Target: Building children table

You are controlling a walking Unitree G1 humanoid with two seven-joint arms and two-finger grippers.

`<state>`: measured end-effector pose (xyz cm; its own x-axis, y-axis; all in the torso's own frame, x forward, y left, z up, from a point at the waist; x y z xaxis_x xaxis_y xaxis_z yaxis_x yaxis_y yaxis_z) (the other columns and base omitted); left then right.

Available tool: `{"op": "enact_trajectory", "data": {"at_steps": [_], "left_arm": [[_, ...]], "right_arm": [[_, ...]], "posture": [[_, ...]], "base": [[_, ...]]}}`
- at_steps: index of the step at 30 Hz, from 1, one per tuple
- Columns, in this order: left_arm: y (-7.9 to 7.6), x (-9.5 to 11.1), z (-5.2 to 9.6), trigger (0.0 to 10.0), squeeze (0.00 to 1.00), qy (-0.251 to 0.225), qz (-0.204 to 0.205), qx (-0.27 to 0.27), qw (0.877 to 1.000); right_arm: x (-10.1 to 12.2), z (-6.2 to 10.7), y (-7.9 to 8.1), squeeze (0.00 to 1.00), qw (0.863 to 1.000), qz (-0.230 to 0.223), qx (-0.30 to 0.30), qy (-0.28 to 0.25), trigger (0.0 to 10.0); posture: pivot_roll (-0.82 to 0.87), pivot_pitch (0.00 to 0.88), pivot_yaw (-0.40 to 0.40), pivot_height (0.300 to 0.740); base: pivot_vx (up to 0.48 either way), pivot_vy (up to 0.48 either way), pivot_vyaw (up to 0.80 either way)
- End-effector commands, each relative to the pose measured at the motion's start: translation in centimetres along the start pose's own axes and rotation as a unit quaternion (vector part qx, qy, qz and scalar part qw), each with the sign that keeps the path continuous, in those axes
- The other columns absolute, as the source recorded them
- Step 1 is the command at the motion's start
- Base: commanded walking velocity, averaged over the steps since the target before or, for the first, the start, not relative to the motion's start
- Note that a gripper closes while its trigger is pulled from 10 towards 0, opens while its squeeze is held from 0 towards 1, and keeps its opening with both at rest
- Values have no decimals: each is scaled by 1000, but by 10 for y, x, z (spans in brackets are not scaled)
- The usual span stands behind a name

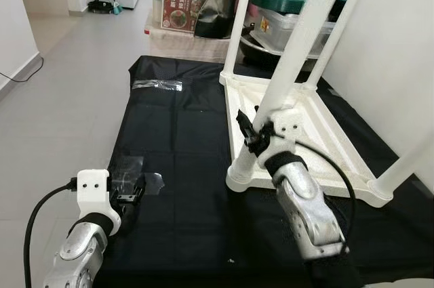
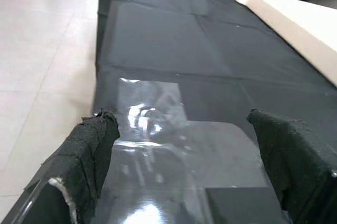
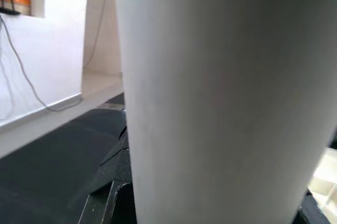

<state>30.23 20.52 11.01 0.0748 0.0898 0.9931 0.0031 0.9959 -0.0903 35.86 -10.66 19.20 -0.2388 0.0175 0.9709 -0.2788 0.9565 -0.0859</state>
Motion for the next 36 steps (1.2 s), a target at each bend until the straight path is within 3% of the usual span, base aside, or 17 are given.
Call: {"op": "enact_trajectory", "data": {"at_steps": [1,6,11,16,19,22,24,27,30,36], "left_arm": [[-6,-3,-3,10000,0,8,-2,-11,1000],[-9,-3,-4,10000,0,8,-1,-17,1000],[-5,-4,-4,10000,0,11,0,-15,1000],[-8,-6,-3,10000,0,14,8,-15,1000],[-8,-7,-3,10000,0,15,9,-15,1000],[-7,-8,-2,10000,0,16,9,-11,1000],[-7,-9,-2,10000,0,16,9,-10,1000],[-7,-9,-1,10000,0,15,10,-8,1000],[-5,-8,-2,10000,0,14,9,-8,1000],[-4,-8,-2,10000,0,14,8,-6,1000]], "right_arm": [[-34,14,-5,0,997,46,3,63,10000],[-37,14,5,0,996,48,29,69,10000],[-47,15,16,0,993,11,65,101,10000],[-53,11,9,0,990,-35,56,122,10000],[-54,9,7,0,990,-32,51,128,10000],[-72,5,-13,0,981,-25,-33,191,10000],[-75,5,-16,0,977,-36,-56,203,10000],[-65,-1,-6,0,983,-31,-34,178,10000],[-37,-4,33,0,989,-54,92,106,10000],[-31,-2,40,0,984,-47,142,95,10000]], "posture": [[103,0,-121,740],[103,0,-119,740],[101,0,-121,740],[98,0,-130,740],[98,0,-130,740],[102,0,-139,740],[102,0,-139,740],[104,0,-141,740],[107,0,-141,740],[100,0,-144,740]], "base": [[0,0,0],[0,0,0],[0,0,0],[0,0,0],[0,0,0],[0,0,0],[0,0,0],[0,0,0],[0,0,0],[0,0,0]]}}
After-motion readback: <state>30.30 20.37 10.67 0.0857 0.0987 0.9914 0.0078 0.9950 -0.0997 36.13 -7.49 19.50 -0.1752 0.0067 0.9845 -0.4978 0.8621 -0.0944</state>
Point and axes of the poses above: a point about 5 cm out from each wrist's last joint towards the gripper, its own z axis pointing back from the gripper into the wrist, its own x axis along the axis of the wrist's last joint, y = z × x, the point moved 5 cm from there along -z, pointing out of the wrist towards the gripper, and after that the axes turned 1 degree about -z, right-handed, at the moved point
